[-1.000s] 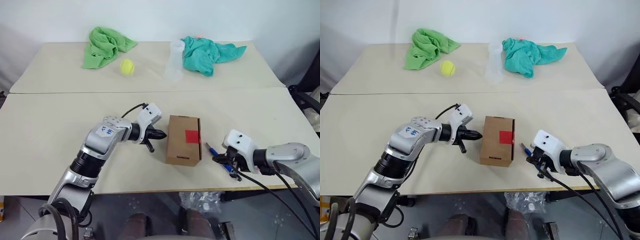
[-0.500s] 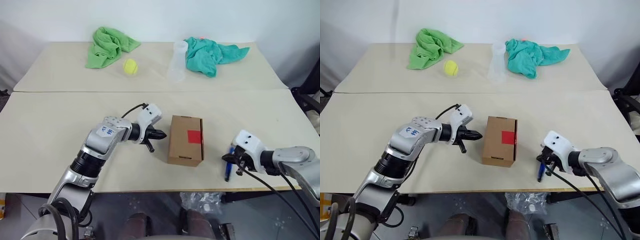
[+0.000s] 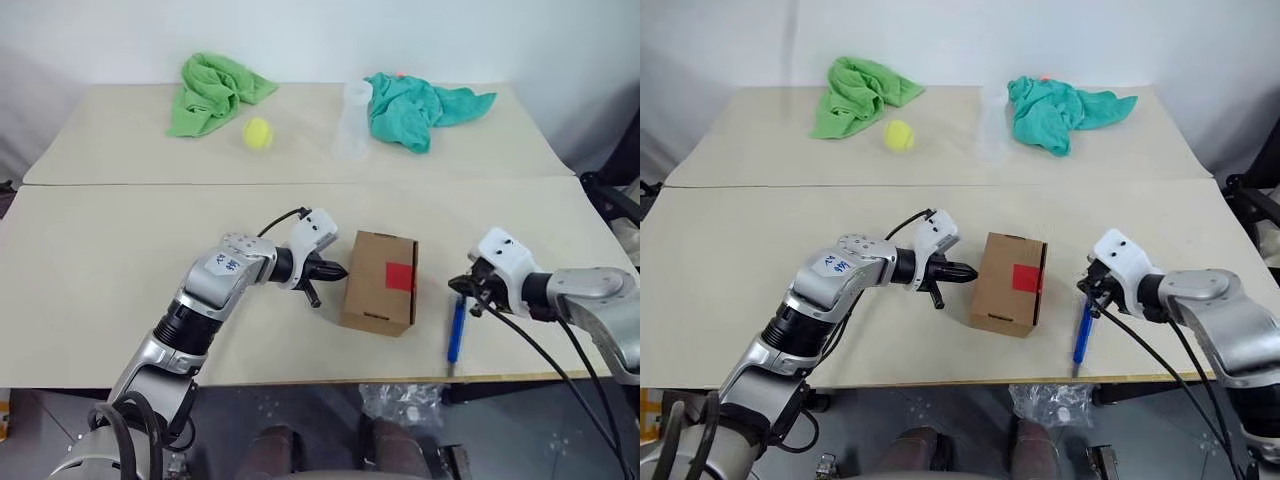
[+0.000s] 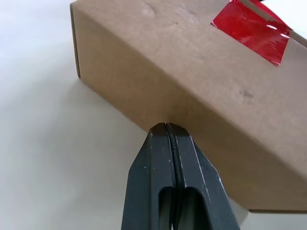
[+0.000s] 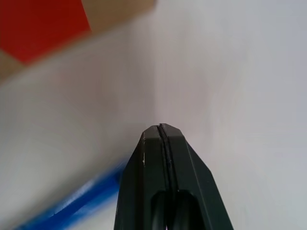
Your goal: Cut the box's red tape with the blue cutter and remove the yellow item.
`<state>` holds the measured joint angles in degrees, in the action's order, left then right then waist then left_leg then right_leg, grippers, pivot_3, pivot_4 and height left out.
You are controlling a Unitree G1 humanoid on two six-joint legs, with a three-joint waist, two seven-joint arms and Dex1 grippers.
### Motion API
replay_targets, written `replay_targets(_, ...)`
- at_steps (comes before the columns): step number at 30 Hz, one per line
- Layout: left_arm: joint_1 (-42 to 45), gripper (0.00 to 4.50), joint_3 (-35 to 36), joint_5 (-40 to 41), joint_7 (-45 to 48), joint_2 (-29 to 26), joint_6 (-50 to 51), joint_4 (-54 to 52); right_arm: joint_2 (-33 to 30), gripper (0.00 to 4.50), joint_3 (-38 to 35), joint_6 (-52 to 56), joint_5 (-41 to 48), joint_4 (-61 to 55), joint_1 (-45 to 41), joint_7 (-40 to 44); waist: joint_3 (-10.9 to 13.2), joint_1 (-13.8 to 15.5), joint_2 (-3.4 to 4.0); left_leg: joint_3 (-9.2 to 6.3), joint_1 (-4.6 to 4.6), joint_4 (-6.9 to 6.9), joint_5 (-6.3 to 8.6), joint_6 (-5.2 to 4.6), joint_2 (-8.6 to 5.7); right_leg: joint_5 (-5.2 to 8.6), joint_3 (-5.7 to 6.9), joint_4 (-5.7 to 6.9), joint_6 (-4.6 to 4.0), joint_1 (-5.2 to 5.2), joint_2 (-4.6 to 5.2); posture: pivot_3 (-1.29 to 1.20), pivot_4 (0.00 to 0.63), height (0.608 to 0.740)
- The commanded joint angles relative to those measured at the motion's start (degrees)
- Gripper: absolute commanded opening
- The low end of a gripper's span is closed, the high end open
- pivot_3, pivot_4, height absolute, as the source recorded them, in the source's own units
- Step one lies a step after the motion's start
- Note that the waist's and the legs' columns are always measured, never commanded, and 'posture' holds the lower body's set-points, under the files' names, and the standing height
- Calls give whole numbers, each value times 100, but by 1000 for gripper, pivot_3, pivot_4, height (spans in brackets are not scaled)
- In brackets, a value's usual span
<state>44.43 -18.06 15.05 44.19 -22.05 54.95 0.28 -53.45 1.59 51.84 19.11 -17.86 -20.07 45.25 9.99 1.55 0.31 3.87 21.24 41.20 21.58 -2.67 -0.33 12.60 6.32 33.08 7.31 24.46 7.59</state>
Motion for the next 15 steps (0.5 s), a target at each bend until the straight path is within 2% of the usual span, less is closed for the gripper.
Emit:
replay_targets(1, -10, 0, 63, 82, -19, 19, 52, -353, 123, 19, 39, 101, 12, -167, -282, -92, 0, -2, 0, 0, 1, 0, 0, -1, -1, 0, -1, -1, 0, 0, 1, 0, 150, 740)
replay_targets(15, 21, 0, 89, 98, -66, -18, 86, -366, 520, 19, 259, 229, 102, -231, -880, -74, 0, -10, 0, 0, 2, -4, 1, -1, 0, 0, 1, -2, 0, 1, -2, 0, 150, 740)
